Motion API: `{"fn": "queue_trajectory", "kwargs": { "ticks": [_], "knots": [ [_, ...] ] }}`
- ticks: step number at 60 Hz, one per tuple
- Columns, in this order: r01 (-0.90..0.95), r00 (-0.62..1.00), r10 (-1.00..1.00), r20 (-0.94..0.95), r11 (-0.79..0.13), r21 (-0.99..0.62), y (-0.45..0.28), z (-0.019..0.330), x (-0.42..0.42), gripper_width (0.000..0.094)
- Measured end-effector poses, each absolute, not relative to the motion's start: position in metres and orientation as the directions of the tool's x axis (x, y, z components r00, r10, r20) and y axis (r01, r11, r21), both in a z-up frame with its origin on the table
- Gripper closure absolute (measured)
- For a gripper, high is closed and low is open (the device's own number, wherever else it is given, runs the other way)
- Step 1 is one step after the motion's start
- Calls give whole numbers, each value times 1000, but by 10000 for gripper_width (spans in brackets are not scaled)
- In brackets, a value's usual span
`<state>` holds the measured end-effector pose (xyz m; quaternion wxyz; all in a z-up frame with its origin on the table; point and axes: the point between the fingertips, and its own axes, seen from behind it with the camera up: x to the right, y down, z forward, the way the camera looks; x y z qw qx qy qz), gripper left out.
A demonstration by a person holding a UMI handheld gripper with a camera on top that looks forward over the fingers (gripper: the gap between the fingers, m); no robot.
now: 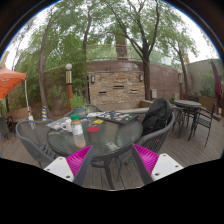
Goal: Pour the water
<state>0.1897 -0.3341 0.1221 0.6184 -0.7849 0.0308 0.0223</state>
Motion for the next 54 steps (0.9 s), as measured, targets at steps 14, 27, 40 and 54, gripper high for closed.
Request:
{"fn": "queue_trajectory", "kwargs": {
  "ticks": [14,27,40,54],
  "knots": [
    [-54,998,5,-56,-206,-977,-326,124,182,94],
    [12,993,117,-2,-116,-993,-283,132,125,89],
    [-25,984,171,-50,-146,-989,-208,111,60,95],
    [37,990,143,16,-148,-988,-141,88,20,99]
  ]
}}
